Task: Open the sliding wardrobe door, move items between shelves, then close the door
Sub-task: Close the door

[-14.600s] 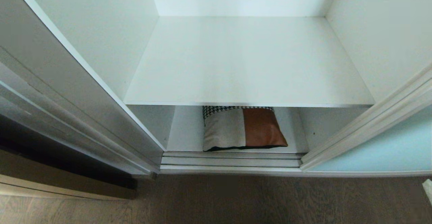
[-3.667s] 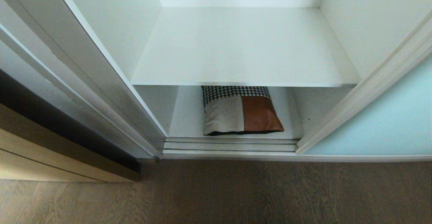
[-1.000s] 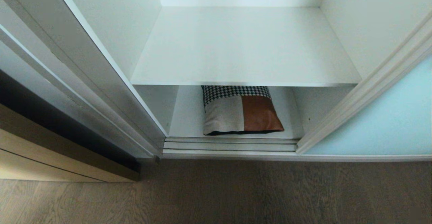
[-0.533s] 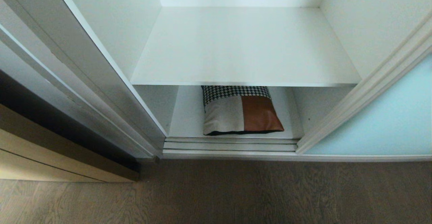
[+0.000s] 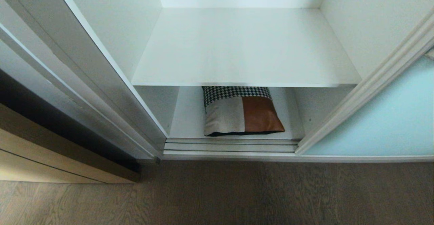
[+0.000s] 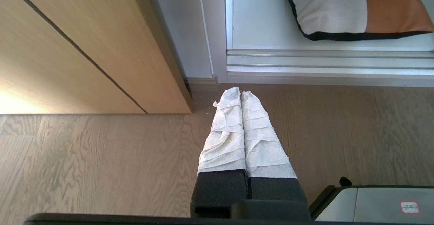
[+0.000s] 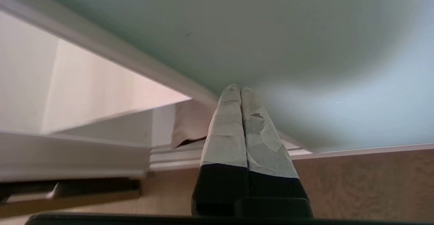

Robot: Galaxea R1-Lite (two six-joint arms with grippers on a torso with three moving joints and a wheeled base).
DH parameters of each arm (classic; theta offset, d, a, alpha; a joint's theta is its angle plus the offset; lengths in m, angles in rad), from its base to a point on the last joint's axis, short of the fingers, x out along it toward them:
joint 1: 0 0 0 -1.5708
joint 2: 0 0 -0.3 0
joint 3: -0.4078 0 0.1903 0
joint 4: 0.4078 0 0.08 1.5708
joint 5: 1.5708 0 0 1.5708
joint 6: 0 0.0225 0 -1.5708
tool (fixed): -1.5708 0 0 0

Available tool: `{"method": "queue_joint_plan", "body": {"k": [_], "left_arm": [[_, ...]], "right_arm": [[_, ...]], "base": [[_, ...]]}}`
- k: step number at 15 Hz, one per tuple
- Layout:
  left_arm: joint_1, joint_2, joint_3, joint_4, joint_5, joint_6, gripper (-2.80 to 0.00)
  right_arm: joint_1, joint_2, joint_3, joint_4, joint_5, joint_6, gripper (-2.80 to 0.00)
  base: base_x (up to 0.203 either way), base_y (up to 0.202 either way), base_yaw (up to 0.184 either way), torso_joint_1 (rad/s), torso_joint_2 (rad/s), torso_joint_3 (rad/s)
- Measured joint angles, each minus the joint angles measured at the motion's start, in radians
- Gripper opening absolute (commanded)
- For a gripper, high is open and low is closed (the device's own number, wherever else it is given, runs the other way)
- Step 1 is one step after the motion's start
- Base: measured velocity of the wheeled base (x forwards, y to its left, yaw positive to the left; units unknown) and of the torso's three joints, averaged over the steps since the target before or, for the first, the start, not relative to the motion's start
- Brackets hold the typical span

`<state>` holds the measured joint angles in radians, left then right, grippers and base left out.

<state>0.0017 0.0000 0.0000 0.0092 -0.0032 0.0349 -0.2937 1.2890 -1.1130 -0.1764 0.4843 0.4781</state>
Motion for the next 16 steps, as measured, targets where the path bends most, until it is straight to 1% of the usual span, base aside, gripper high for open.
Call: {"method": "queue_joint_plan", "body": {"k": [4,7,9,14,16], "left_arm": [[0.000,0.000,0.000,0.000,0.000,0.000,-2.80],[0.000,0.000,0.000,0.000,0.000,0.000,-2.80],[0.000,0.000,0.000,0.000,0.000,0.000,-2.80],[0.001,0.000,0.000,0.000,0.000,0.000,-2.80],[-0.001,0.000,0.000,0.000,0.000,0.000,-2.80]], "right_arm": [[0.100,-0.021,0.015,0.002,-0.029,-0.003,-2.80],[0.215,-0.030,0.023,-0.001,-0.090,-0.014,-2.80],[0.331,-0.032,0.032,-0.001,-0.159,-0.044,-2.80],[0.684,-0.027,0.045,-0.006,-0.357,-0.145,-2.80],[0.799,-0.020,0.043,-0.008,-0.424,-0.219,-2.80]], "base": [[0.000,0.000,0.000,0.000,0.00,0.000],[0.000,0.000,0.000,0.000,0.00,0.000],[0.000,0.000,0.000,0.000,0.00,0.000],[0.000,0.000,0.000,0.000,0.00,0.000],[0.000,0.000,0.000,0.000,0.00,0.000]]}}
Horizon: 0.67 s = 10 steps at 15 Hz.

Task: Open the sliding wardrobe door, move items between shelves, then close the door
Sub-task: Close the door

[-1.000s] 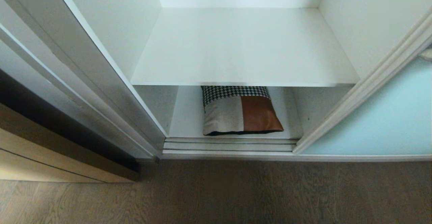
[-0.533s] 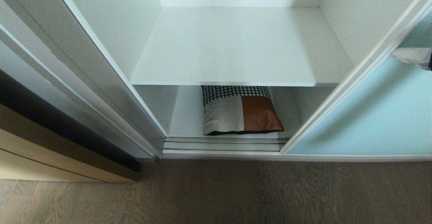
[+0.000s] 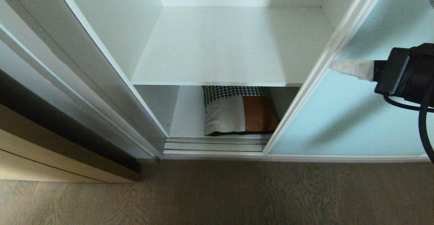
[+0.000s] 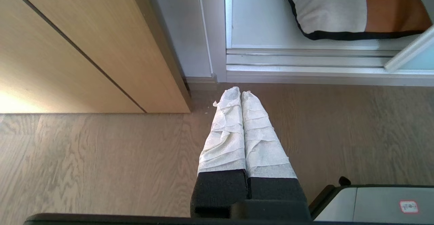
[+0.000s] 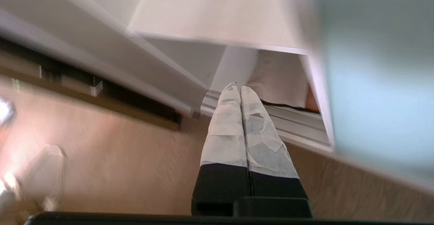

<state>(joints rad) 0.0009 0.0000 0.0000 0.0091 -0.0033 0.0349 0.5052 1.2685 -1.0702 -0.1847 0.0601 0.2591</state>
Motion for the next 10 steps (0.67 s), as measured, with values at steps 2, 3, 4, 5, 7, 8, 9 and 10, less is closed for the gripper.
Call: {"method": "queue_joint_plan", "body": {"k": [2,3,4,5,7,8,9,10], "left_arm": [[0.002,0.000,0.000,0.000,0.000,0.000,-2.80],[0.000,0.000,0.000,0.000,0.000,0.000,-2.80],[0.000,0.000,0.000,0.000,0.000,0.000,-2.80],[0.001,0.000,0.000,0.000,0.000,0.000,-2.80],[0.001,0.000,0.000,0.000,0.001,0.000,-2.80],[0.001,0.000,0.000,0.000,0.001,0.000,-2.80],[0.001,0.000,0.000,0.000,0.000,0.000,-2.80],[0.001,0.000,0.000,0.000,0.001,0.000,-2.80]], "right_arm": [[0.073,-0.001,-0.004,-0.018,-0.037,-0.047,-2.80],[0.099,-0.011,-0.003,-0.025,-0.038,-0.050,-2.80],[0.116,-0.024,0.005,-0.023,-0.038,-0.051,-2.80],[0.133,-0.045,0.019,-0.019,-0.036,-0.053,-2.80],[0.170,-0.099,0.059,-0.010,-0.024,-0.056,-2.80],[0.187,-0.127,0.075,0.007,-0.012,-0.056,-2.80],[0.198,-0.151,0.084,0.032,0.006,-0.056,-2.80],[0.205,-0.177,0.090,0.059,0.031,-0.053,-2.80]], "base": [[0.000,0.000,0.000,0.000,0.00,0.000],[0.000,0.000,0.000,0.000,0.00,0.000],[0.000,0.000,0.000,0.000,0.00,0.000],[0.000,0.000,0.000,0.000,0.00,0.000],[0.000,0.000,0.000,0.000,0.00,0.000],[0.000,0.000,0.000,0.000,0.00,0.000],[0.000,0.000,0.000,0.000,0.00,0.000],[0.000,0.000,0.000,0.000,0.00,0.000]]}}
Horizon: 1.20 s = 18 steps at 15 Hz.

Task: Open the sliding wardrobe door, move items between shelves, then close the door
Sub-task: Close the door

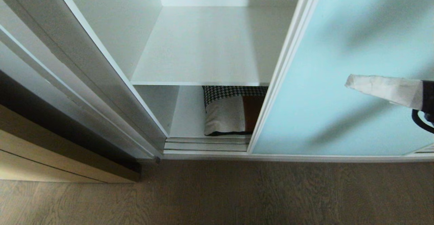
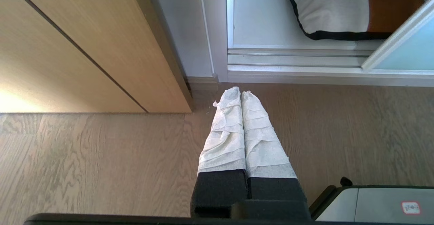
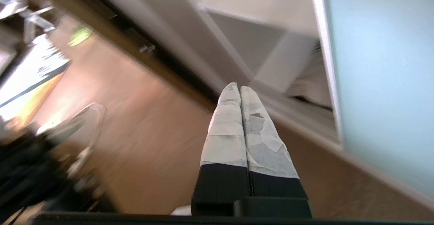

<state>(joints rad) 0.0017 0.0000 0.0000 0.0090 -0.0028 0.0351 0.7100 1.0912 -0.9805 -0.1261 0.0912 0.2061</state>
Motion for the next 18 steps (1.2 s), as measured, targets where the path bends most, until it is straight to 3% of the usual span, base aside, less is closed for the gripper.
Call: {"method": "queue_joint_plan", "body": {"k": [4,10,15,18], "left_arm": [[0.000,0.000,0.000,0.000,0.000,0.000,-2.80],[0.000,0.000,0.000,0.000,0.000,0.000,-2.80],[0.000,0.000,0.000,0.000,0.000,0.000,-2.80],[0.000,0.000,0.000,0.000,0.000,0.000,-2.80]], "right_arm": [[-0.016,-0.077,0.006,0.020,0.021,0.010,-2.80],[-0.214,-0.158,0.026,0.014,0.026,0.030,-2.80],[-0.518,-0.200,0.026,0.010,0.041,0.050,-2.80],[-0.772,-0.235,0.025,-0.003,0.048,0.055,-2.80]], "base": [[0.000,0.000,0.000,0.000,0.00,0.000],[0.000,0.000,0.000,0.000,0.00,0.000],[0.000,0.000,0.000,0.000,0.00,0.000],[0.000,0.000,0.000,0.000,0.00,0.000]]}}
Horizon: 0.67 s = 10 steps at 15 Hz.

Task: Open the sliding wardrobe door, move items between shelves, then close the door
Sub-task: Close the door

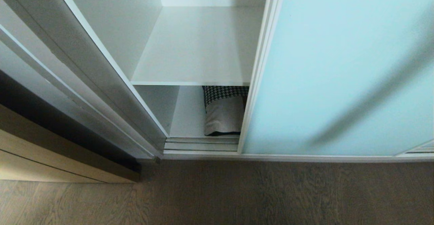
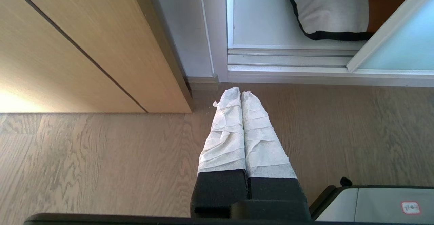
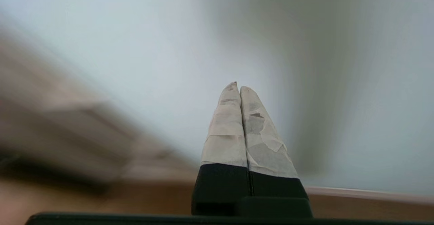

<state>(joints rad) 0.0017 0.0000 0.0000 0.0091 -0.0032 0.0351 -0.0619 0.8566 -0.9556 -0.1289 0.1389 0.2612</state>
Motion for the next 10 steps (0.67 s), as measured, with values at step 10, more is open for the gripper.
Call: {"method": "queue_joint_plan", "body": {"k": [10], "left_arm": [[0.000,0.000,0.000,0.000,0.000,0.000,-2.80]], "right_arm": [[-0.636,0.062,0.088,-0.183,0.064,-0.005,-2.80]], "base": [[0.000,0.000,0.000,0.000,0.00,0.000]]}}
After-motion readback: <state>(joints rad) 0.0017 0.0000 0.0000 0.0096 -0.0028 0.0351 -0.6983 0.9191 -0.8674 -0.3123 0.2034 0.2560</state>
